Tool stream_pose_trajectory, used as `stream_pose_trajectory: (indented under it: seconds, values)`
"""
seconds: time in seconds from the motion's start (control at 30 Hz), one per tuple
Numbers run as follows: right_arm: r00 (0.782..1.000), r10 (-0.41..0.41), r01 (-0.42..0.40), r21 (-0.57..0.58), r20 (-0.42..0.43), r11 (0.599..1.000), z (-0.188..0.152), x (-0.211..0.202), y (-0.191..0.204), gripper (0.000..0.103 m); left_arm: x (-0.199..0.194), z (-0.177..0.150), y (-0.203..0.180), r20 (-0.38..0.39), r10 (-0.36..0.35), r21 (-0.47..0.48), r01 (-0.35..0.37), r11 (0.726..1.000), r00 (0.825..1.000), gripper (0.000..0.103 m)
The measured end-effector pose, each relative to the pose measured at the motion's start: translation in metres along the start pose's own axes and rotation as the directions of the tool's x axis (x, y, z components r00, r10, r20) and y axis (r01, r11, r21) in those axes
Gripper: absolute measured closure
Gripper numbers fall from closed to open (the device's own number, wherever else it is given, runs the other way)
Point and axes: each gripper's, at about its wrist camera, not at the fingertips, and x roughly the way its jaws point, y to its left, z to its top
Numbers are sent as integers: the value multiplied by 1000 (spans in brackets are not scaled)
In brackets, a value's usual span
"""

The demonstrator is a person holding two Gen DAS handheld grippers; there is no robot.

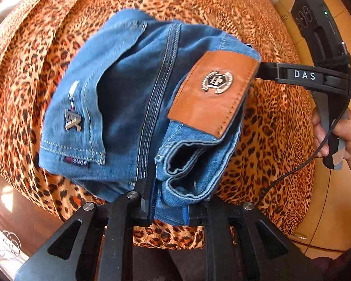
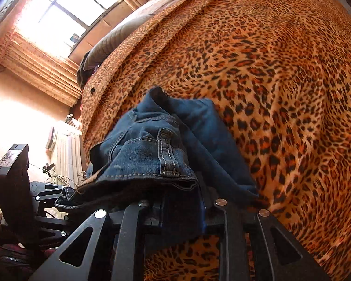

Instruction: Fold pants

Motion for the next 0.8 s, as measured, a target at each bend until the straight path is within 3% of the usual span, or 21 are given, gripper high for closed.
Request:
stream_pose_trajectory:
  seconds: [0.1,0.17,0.2,0.23,0.27,0.3,0.37,0.4,0.47,0.6,0.67,0.73,0.8]
  values:
    - [994,-90,90,1,-67,996,-21,9,-13,76,-18,-12,14,5,-56,-52,56,997,998,86]
    - [992,-100,101,12,-75,995,-28,-2,-22,74,-35,-24,29,13,-95,-101,96,990,995,73]
    - [990,-120,121,20,-68,992,-30,-11,-27,69,-40,-29,40,18,-118,-151,119,981,993,58]
    - [990,-130,133,36,-55,991,-30,-21,-32,65,-44,-33,54,30,-150,-231,153,961,988,50]
    - [992,-119,121,72,-31,990,-30,-31,-39,62,-45,-37,68,53,-210,-328,215,920,976,50]
    - [997,-83,82,125,2,989,-28,-39,-48,54,-42,-38,83,78,-288,-424,293,857,955,50]
    - [996,51,-69,249,78,966,-24,-47,-62,38,-29,-41,104,153,-436,-584,437,684,887,50]
    - [987,117,-145,302,107,942,-22,-45,-65,33,-22,-41,109,189,-480,-637,479,604,856,48]
    - [971,204,-235,379,122,895,-19,-29,-71,33,-7,-40,109,218,-529,-701,508,501,820,43]
    - [973,215,-232,397,88,888,-9,-3,-62,33,17,-44,97,216,-583,-760,510,403,783,42]
    - [962,258,-274,402,93,874,-9,6,-56,33,26,-47,96,228,-589,-788,503,356,775,38]
    - [961,261,-274,390,86,879,-8,11,-52,33,33,-46,96,225,-585,-808,485,334,779,38]
    - [959,271,-283,396,88,874,-8,17,-52,34,37,-43,95,211,-568,-818,462,344,796,39]
